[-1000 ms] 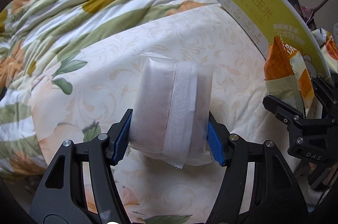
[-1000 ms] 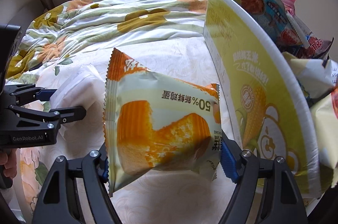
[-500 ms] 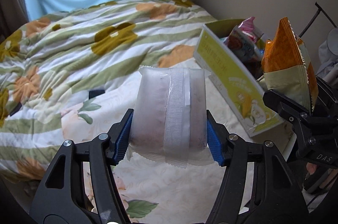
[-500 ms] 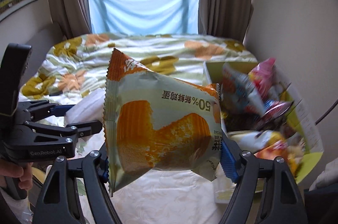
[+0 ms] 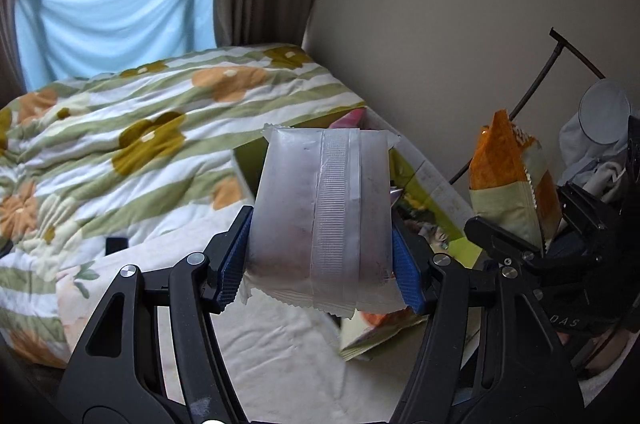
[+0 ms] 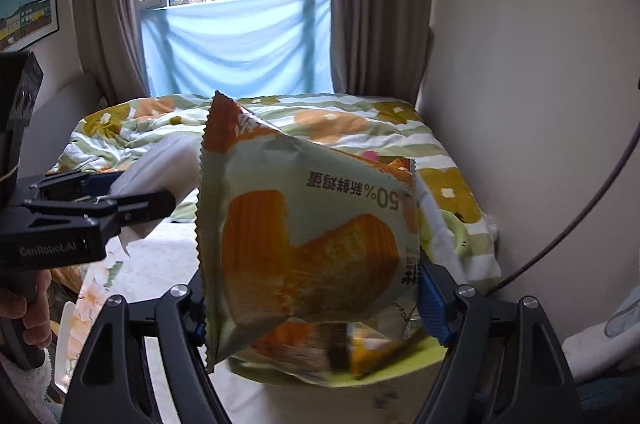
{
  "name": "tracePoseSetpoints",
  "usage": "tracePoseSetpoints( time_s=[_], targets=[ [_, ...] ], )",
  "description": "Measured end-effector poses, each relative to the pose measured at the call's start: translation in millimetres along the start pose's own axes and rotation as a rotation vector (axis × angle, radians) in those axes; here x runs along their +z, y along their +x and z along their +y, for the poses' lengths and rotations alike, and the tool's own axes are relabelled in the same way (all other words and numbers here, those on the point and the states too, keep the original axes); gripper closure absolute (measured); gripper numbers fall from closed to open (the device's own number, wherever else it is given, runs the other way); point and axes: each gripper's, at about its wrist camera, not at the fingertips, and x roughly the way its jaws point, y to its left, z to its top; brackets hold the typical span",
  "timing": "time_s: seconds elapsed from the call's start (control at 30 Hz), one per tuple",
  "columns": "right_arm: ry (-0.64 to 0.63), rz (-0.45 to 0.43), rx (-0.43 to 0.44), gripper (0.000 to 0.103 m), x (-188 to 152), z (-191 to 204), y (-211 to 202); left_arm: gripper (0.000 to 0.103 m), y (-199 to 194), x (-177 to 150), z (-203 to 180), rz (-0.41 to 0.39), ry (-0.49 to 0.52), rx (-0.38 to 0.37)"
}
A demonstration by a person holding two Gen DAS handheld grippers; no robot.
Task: Organize snacks
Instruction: 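Carry both packets over the box and open both grippers to drop them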
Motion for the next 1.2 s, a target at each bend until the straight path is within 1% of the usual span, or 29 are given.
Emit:
tracePoseSetpoints(
  time_s=[0.17, 0.3, 0.37, 0.43, 0.47, 0.5, 0.57, 0.67, 0.83, 0.97, 1.1, 1.17, 1.2],
  targets=[
    [0.008, 0.022, 0.001, 0.028, -6, -43, 3, 0.043, 58, 23, -52, 0.042, -0.008, -0.001],
    [-0.011, 0.056, 0.023, 0.028, -10, -70, 13, 0.043, 105, 31, -74, 0.093, -0.020, 0.011],
    [-0.019, 0.077, 0.043, 0.028, -11, -79, 19, 0.042, 122, 32, -81, 0.111, -0.016, 0.047],
    [-0.026, 0.093, 0.062, 0.028, -12, -85, 24, 0.041, 133, 30, -89, 0.138, -0.006, 0.113],
    [-0.030, 0.100, 0.072, 0.028, -13, -88, 26, 0.036, 134, 28, -91, 0.143, -0.006, 0.134],
    [-0.033, 0.106, 0.084, 0.028, -15, -89, 29, 0.021, 133, 25, -93, 0.145, -0.007, 0.147],
    [-0.034, 0.118, 0.102, 0.028, -17, -93, 32, 0.003, 127, 17, -92, 0.143, -0.017, 0.176],
    [-0.034, 0.132, 0.124, 0.028, -22, -93, 34, 0.003, 108, 3, -85, 0.141, -0.043, 0.190],
    [-0.044, 0.157, 0.154, 0.028, -27, -90, 34, 0.003, 71, -20, -71, 0.130, -0.094, 0.277],
    [-0.085, 0.154, 0.180, 0.028, -21, -82, 41, 0.003, 50, -40, -61, 0.125, -0.139, 0.350],
    [-0.125, 0.149, 0.202, 0.027, -12, -67, 50, 0.003, 32, -55, -46, 0.131, -0.196, 0.371],
    [-0.129, 0.138, 0.215, 0.024, -11, -60, 55, 0.003, 22, -64, -40, 0.128, -0.223, 0.388],
    [-0.133, 0.131, 0.213, 0.017, -11, -56, 56, 0.003, 17, -68, -39, 0.125, -0.231, 0.393]
  ],
)
